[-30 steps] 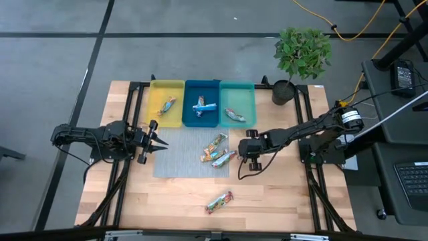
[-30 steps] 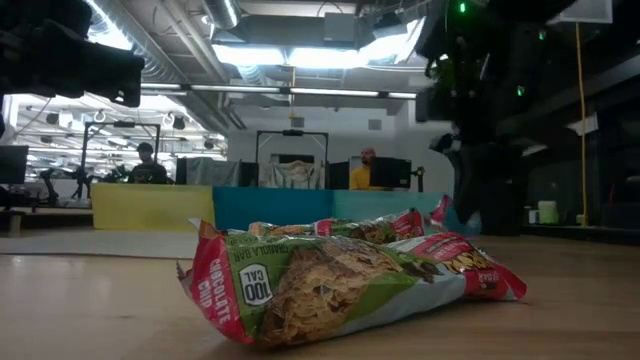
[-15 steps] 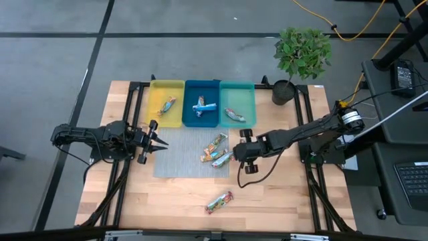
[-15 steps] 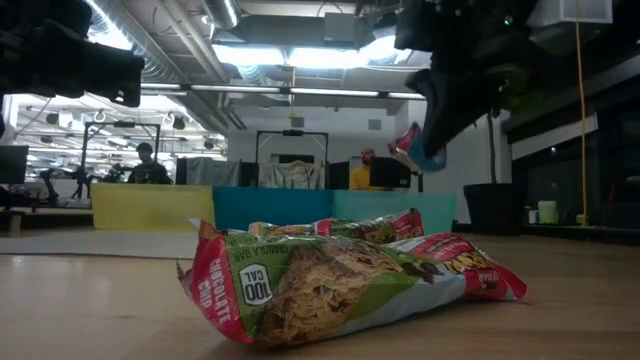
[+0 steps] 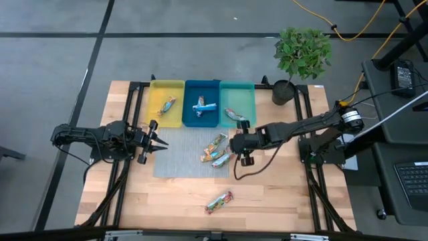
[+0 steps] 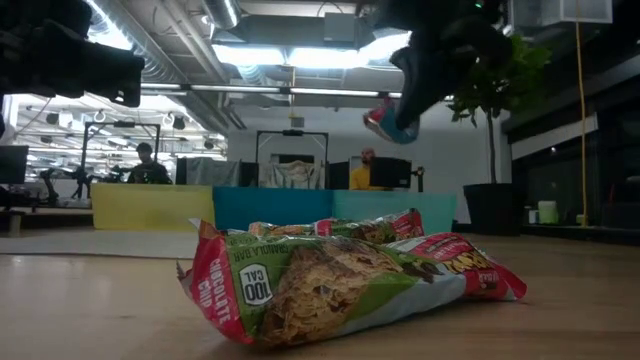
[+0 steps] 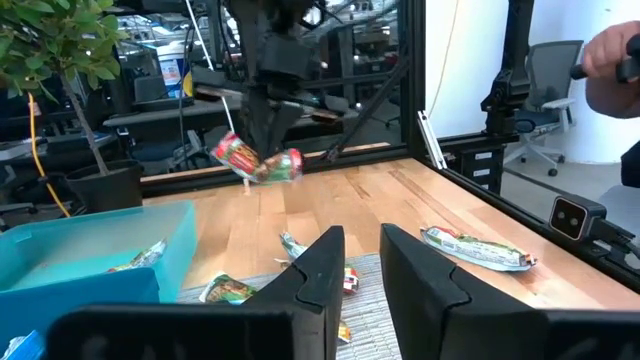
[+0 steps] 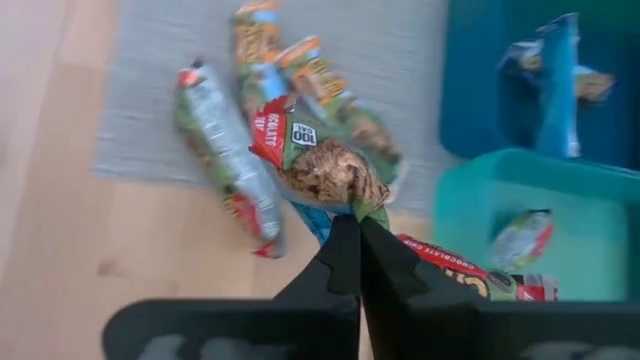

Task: Pick and place Granola Bars by type
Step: Put the red granola bar into the light blue bin

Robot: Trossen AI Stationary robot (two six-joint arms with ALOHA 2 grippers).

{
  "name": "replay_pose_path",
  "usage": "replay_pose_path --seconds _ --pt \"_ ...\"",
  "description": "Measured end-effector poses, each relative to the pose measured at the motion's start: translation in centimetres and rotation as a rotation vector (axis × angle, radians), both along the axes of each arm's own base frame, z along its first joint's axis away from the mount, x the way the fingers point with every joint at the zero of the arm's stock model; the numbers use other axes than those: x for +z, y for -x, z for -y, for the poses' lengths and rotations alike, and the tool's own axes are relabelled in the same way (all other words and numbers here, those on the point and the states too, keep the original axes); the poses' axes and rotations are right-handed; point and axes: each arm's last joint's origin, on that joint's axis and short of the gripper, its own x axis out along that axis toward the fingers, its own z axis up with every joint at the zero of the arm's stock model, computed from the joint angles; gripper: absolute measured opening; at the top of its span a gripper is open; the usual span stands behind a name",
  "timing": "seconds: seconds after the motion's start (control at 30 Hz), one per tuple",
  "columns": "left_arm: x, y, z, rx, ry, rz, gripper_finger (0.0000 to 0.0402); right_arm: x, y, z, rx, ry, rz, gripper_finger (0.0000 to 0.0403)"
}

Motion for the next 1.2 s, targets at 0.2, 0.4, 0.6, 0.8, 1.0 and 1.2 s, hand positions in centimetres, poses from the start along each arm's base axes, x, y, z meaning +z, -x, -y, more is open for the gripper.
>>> replay_pose_path --seconds 0.2,0.4,0.6,0.8,1.0,1.2 --pt "0.0 0.0 0.0 0.000 0.000 0.000 0.0057 2.7 -1.1 2.8 -0.053 0.012 0.069 0.0004" --pt "0.0 0.0 0.0 0.000 0.000 0.000 0.0060 6.6 -1.6 6.9 -0.171 -0.001 0.141 0.0004" --pt "0.0 0.0 0.0 0.000 0.000 0.000 0.0062 11.6 -0.2 11.1 -0.299 0.006 0.170 0.0004" --pt "0.0 0.0 0.0 0.000 0.000 0.000 0.0057 16.0 1.9 14.2 -0.372 -0.046 0.226 0.0004" --pt "0.0 0.0 0.0 0.000 0.000 0.000 0.0061 17.2 3.3 16.3 -0.435 -0.050 0.238 0.0005" --pt "0.0 0.0 0.0 0.000 0.000 0.000 0.0061 16.0 3.7 19.6 -0.475 -0.122 0.206 0.0005"
